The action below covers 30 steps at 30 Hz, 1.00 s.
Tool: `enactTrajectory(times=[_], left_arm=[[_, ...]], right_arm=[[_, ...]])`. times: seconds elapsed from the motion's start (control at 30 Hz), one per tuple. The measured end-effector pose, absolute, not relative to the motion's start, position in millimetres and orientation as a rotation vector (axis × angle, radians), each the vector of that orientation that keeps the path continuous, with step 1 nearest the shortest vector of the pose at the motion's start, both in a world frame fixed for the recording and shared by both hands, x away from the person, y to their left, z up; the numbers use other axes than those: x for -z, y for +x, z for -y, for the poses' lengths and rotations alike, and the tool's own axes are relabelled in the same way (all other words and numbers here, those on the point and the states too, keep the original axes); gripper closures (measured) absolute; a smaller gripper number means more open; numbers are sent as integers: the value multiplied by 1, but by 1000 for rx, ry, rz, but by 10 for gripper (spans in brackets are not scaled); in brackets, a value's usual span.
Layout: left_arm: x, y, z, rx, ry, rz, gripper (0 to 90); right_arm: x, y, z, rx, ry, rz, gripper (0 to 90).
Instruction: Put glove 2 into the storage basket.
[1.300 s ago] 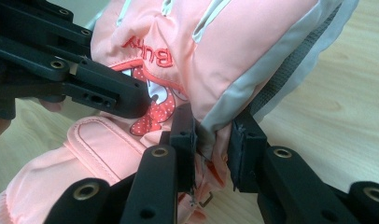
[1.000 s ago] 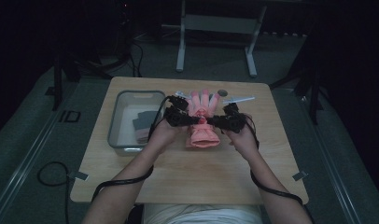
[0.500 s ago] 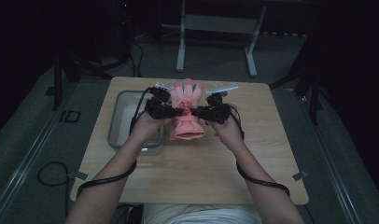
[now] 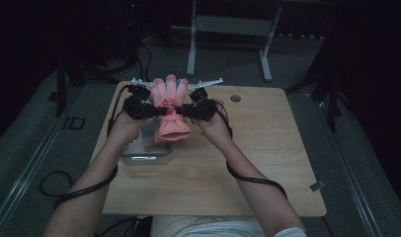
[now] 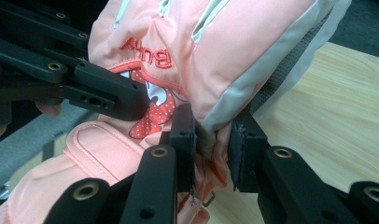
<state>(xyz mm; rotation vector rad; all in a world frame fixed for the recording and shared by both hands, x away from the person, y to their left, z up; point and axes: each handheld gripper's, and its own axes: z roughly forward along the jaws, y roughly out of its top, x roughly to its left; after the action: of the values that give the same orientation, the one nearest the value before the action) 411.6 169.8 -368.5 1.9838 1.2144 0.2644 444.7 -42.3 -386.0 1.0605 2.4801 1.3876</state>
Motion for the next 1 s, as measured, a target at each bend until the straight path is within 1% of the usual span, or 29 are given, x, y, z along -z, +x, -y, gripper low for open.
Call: enactTrajectory(times=[0.23, 0.43, 0.63, 0.67, 0.7, 0.73, 0.83, 1.0], left_arm=[[366, 414, -199, -287, 1991, -1249, 719], [375, 419, -220, -283, 1992, -1275, 718], [396, 425, -232, -263, 2013, -1319, 719], [400, 426, -233, -259, 2017, -1326, 719], [408, 428, -236, -244, 2019, -1344, 718], [408, 428, -236, -244, 2019, -1344, 719], [420, 431, -239, -216, 2024, -1363, 719], [439, 434, -242, -188, 2052, -1383, 718]], right_arm=[[388, 451, 14, -1411, 1046, -2490, 738], [398, 456, -8, -1439, 1072, -2488, 738], [422, 461, -25, -1444, 1121, -2499, 738], [432, 463, -29, -1436, 1139, -2509, 738], [436, 463, -30, -1433, 1141, -2511, 738], [436, 463, -30, -1433, 1141, -2511, 738], [453, 464, -37, -1404, 1173, -2521, 738], [468, 464, -42, -1365, 1199, -2546, 737]])
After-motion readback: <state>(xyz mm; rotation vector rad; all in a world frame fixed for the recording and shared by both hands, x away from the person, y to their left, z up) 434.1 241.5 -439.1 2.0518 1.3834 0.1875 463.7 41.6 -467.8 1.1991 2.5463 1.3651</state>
